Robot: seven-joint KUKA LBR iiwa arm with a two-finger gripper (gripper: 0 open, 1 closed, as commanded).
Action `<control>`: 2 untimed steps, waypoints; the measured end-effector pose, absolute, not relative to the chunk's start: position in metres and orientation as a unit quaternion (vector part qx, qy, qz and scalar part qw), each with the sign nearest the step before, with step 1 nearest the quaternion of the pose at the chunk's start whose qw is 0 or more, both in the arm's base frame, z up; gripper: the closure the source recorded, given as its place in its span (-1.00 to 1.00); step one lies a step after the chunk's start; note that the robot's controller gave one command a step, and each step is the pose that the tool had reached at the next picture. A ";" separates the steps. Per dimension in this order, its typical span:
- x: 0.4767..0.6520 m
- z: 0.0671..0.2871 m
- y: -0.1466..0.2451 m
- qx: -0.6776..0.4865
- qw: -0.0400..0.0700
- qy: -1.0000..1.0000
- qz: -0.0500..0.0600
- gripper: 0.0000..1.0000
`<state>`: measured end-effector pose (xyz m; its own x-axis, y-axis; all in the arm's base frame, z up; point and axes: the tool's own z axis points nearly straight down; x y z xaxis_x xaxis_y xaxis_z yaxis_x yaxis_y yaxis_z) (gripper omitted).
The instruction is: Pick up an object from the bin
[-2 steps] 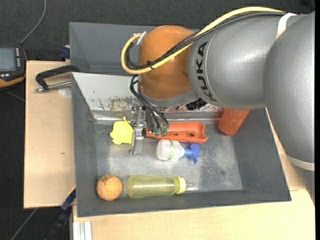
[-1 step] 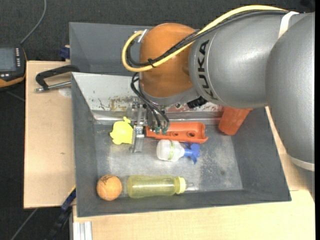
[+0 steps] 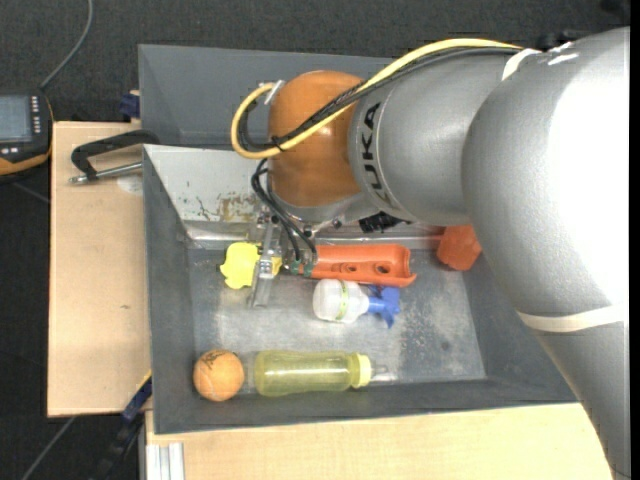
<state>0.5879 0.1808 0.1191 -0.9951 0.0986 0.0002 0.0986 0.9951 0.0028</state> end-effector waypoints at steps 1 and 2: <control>0.591 0.126 0.182 -0.046 -0.001 -0.999 -0.002 -1.00; 0.603 0.135 0.170 -0.093 -0.003 -0.996 -0.003 -1.00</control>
Offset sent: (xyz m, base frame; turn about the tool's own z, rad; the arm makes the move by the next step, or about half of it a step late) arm 0.0138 -0.0117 0.0145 0.0872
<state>0.6033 0.1699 0.1346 -0.9828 0.1846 -0.0056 0.1846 0.9828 0.0066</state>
